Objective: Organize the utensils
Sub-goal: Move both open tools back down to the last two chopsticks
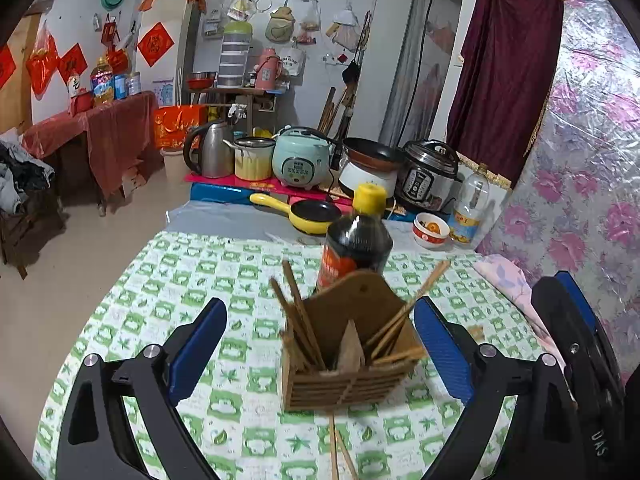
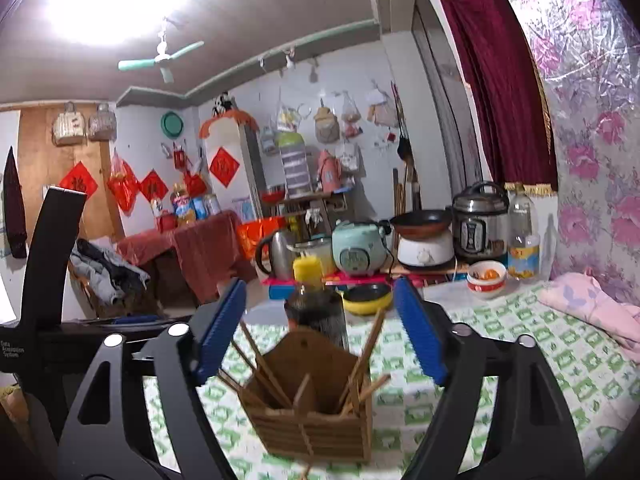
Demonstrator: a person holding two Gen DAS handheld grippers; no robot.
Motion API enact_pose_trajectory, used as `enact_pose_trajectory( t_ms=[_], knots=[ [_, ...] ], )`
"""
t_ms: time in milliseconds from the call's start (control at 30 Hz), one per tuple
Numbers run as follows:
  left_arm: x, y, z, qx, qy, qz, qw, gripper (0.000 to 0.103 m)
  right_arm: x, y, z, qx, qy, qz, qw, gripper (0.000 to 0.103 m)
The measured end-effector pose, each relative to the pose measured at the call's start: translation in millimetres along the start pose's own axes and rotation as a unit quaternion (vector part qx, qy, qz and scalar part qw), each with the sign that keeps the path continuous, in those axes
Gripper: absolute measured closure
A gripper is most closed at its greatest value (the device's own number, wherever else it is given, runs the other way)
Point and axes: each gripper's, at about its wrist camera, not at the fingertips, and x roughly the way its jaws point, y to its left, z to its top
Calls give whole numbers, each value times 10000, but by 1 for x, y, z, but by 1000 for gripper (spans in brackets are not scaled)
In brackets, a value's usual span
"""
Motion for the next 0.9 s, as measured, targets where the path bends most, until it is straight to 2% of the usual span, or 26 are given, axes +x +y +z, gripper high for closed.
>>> enact_pose_trajectory(
  t_ms=[100,233,367,400,433,500,633,700,800,900],
  knots=[
    [-5,10,-25,-97,-29,-40,9999,7,-8,-7,-13,27,333,-40,9994,24],
    [1,27,-75,-183,301,28,9994,7,-21,-23,-56,40,862,-147,9962,23],
    [15,40,-125,-223,873,209,9957,7,-22,-38,-101,-29,1659,-327,9856,23],
    [18,43,-135,-205,983,243,9947,7,-21,-41,-105,-15,1798,-337,9831,23],
    [24,44,-149,-128,1252,347,9914,7,-22,-47,-108,37,1906,-339,9811,23],
    [29,43,-163,-17,1587,403,9865,7,-29,-52,-114,109,1980,-341,9796,23],
    [21,25,-192,436,1610,308,9855,7,-39,-56,-121,137,1964,-359,9798,22],
    [22,15,-204,716,1782,446,9804,7,-40,-59,-124,169,1978,-380,9794,20],
    [7,-6,-208,1196,1386,532,9817,7,-38,-62,-127,241,2020,-435,9781,20],
    [5,-17,-218,1463,1487,481,9768,7,-37,-63,-125,267,2037,-475,9775,20]
  ],
)
